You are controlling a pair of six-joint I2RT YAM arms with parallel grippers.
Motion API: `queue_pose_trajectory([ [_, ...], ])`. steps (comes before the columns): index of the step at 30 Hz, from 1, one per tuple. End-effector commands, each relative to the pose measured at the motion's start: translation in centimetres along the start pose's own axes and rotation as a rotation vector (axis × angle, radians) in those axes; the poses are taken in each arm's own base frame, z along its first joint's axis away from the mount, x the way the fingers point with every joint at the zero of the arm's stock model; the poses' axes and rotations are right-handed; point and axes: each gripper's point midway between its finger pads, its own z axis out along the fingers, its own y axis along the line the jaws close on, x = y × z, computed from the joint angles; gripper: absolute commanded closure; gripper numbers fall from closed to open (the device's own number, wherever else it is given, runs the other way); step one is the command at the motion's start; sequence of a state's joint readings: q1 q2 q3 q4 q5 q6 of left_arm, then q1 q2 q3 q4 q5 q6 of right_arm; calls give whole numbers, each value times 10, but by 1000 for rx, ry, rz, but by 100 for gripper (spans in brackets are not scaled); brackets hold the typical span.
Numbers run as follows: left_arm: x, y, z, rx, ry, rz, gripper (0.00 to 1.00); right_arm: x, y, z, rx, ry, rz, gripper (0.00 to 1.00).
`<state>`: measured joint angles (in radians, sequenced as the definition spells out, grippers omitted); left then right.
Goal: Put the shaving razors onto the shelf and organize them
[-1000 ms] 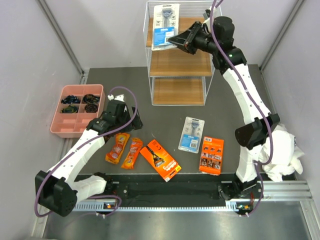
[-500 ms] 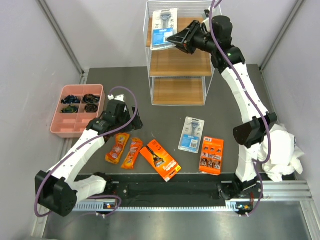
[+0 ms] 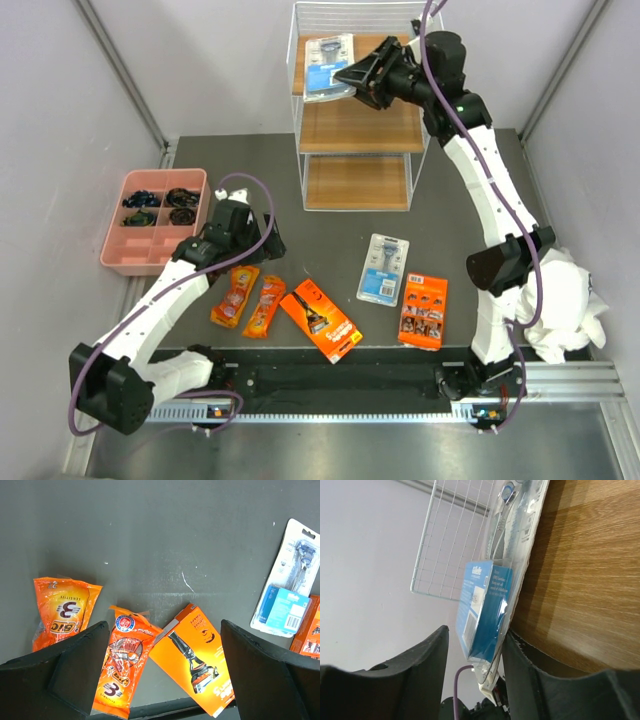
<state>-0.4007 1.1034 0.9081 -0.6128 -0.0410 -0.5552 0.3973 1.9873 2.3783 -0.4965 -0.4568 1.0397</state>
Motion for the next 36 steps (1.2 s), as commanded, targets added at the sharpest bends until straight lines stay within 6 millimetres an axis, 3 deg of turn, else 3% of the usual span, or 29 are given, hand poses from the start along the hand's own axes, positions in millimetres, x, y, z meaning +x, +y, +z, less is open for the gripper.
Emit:
queue_pose_trajectory([
  [1,-10,-8,-8,37,-43,-7,3,-4,14,-7,-9,-30,-44,52],
  [11,-12,-11,-12,57,-55,-4,3,-19,18,-31,75,-129,-116,36],
  [15,-11,-11,-11,59,-46,-5,3,-17,9,-32,109,-123,-126,6],
  [22,-10,-10,-11,54,-47,-5,3,-16,3,-33,138,-130,-144,5],
  [28,-12,-11,-11,53,-55,-7,3,-6,-14,-39,228,-123,-191,5],
  [34,-50,-37,-26,125,-135,9,4,2,-18,-37,248,-110,-220,5],
  [36,-72,-63,-40,228,-184,24,7,4,-17,-36,240,-102,-219,5],
])
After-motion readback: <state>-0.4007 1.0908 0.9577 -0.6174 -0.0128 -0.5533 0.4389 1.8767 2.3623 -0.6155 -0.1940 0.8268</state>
